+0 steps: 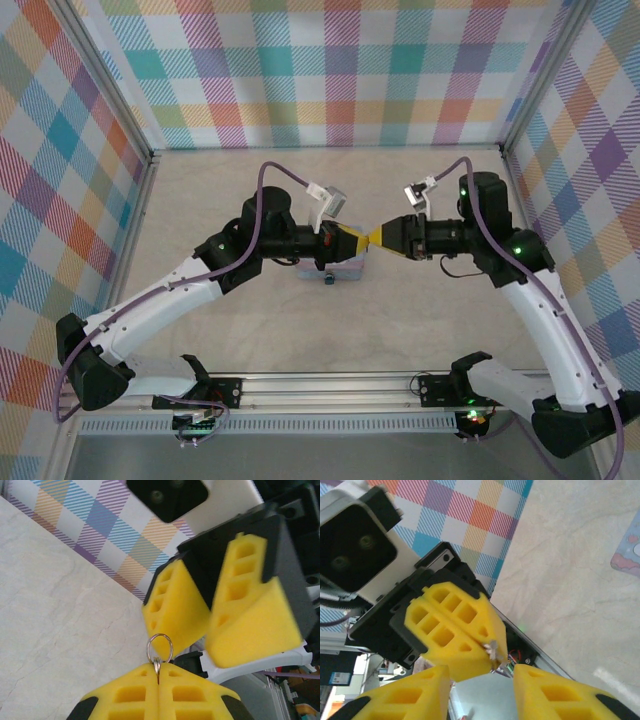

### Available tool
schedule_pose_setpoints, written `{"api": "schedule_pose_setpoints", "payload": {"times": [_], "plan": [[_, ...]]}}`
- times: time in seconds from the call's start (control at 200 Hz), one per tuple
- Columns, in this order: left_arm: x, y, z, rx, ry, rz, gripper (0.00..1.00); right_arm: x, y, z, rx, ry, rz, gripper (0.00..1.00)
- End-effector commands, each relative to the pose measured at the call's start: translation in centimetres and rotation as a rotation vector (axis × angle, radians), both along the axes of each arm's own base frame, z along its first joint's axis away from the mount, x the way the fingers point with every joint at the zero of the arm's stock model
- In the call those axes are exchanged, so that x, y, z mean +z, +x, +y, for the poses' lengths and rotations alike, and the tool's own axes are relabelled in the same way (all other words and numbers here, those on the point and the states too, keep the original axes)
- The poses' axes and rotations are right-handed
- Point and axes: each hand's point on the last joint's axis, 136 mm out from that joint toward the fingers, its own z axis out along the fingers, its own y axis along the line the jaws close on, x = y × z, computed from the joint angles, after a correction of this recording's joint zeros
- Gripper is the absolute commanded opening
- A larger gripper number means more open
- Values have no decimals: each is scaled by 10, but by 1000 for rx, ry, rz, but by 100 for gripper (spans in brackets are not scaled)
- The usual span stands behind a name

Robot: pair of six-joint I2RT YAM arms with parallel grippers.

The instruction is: Unlock the padlock with the key

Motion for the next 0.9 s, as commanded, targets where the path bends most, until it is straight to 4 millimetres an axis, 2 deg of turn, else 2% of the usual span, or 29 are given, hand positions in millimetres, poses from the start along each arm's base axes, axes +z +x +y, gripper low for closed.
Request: {"api": "schedule_pose_setpoints", "payload": {"times": [0.0,0.41,0.56,0.895], "plan": [[24,-12,4,-40,-41,-33,0,11,-7,-2,14,31,-117,41],[39,-34,0,-175,-106,6,0,10,-6,2,41,87,-192,40],[41,-35,0,-178,-111,3,0,16,-10,4,67,116,-203,36],[46,-33,-2,-179,-122,-1,0,14,-21,7,141,155,-179,24]]}}
